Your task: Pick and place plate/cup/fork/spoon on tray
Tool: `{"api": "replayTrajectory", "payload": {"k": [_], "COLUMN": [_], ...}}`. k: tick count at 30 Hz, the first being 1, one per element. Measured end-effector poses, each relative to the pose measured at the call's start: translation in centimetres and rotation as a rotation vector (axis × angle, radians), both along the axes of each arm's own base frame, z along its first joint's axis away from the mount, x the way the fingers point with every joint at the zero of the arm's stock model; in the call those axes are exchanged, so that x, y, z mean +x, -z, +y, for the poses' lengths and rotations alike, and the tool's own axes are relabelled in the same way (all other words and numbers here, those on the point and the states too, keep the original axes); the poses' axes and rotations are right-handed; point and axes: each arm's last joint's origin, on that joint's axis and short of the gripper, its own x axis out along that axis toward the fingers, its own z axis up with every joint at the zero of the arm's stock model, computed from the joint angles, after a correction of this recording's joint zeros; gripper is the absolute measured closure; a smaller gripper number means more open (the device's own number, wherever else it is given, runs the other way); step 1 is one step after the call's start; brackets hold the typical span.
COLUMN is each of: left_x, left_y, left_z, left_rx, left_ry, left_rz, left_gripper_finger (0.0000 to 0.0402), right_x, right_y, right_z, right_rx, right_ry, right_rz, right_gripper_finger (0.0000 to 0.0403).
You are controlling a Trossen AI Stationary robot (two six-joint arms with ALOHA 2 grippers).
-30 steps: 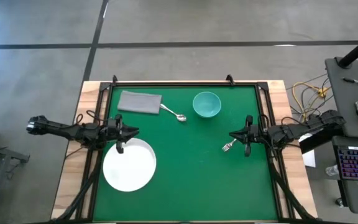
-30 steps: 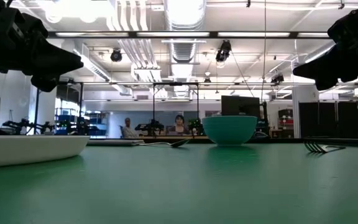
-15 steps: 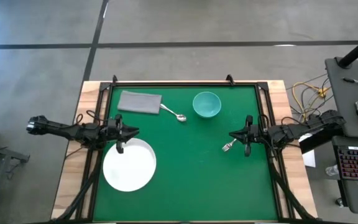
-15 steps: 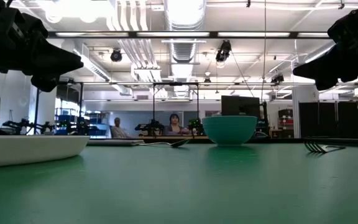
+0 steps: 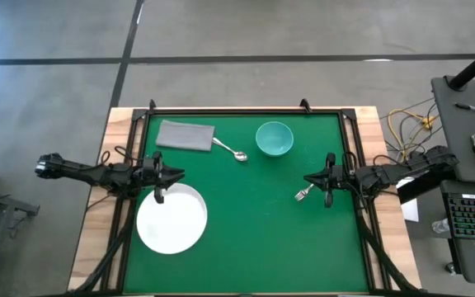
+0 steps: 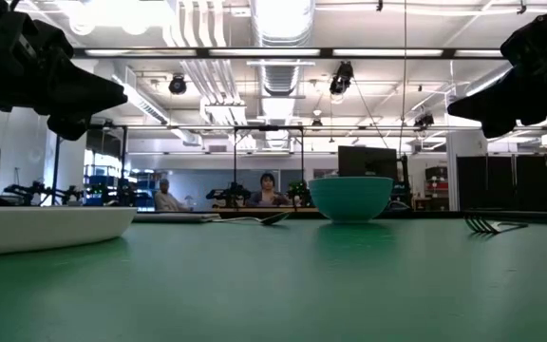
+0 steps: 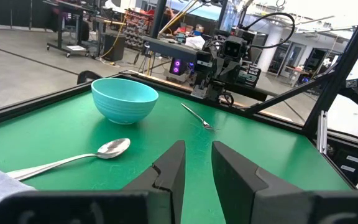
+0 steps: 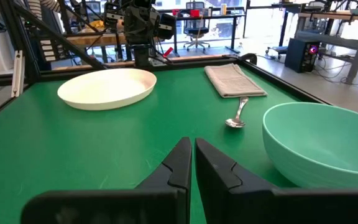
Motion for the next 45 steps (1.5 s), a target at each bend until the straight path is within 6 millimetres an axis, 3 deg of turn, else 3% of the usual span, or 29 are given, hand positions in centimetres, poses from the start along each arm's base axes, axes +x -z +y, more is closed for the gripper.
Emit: {"api": "replayTrajectory", "payload": {"k": [35,39,45], "left_x": [0.0,0.0,-1.0], "left_y": [-0.1,-1.4,-4.9], "left_z": [0.1,0.1,0.3], "left_rx": [0.011,-0.042,-0.162], "left_ry": [-0.021,-0.041,-0.032], "left_rz": [-0.007,-0.146,-0.534], "left_gripper_finger": [0.0337,0.0337,0.0337], "right_x": [0.0,0.1,0.0], "right_y": [-0.1,-1.0,-2.7], "right_z": [0.0,0.0,0.0], "right_rx": [-0.013,0.068,0.318], "right_ry": [-0.002,0.004,0.001], "right_rz": [-0.004,-0.105,-0.309], "right_gripper_finger": [0.039,0.039,0.039]}}
